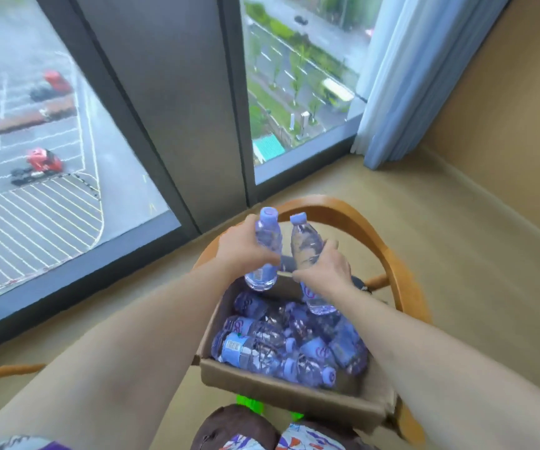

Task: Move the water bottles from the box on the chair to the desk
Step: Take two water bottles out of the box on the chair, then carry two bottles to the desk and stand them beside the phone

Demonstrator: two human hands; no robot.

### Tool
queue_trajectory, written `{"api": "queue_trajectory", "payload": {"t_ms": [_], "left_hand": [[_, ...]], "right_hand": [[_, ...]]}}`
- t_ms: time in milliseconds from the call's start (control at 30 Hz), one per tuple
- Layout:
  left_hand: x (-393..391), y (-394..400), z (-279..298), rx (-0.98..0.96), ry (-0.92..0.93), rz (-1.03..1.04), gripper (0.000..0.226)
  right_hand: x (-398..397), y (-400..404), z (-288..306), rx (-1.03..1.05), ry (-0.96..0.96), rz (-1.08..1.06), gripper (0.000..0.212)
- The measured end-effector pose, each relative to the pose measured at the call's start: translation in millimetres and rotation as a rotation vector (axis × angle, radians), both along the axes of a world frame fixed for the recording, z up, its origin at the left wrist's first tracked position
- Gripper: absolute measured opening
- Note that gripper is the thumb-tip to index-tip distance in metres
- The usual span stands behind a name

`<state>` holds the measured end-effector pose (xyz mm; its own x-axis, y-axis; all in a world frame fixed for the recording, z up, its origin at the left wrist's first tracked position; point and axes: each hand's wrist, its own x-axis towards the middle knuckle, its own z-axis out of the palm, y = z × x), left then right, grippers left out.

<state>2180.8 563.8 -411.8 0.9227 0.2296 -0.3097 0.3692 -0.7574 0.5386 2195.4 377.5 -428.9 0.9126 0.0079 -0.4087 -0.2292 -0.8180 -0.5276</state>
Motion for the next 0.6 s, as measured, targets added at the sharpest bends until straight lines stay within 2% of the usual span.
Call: {"api": "queue_trajectory", "payload": {"t_ms": [100,333,600], "left_hand": [[-2.0,-4.8,51.8,0.003,-0.12,0.128,0.052],[-32.1,4.0,145.5,-0.026,-0.367,0.355,0.055],[-130.4,33.6,229.6,-0.068,-0.643,0.661,0.068]], "right_hand": [[16.8,1.4,46.7,0.125,-0.09,0.05,0.071],[29.5,18.7,144.4,0.352,-0.313,0.243,0.07],[-22.5,77.4,219.9,0.606,-0.417,0.507,0.068]]}}
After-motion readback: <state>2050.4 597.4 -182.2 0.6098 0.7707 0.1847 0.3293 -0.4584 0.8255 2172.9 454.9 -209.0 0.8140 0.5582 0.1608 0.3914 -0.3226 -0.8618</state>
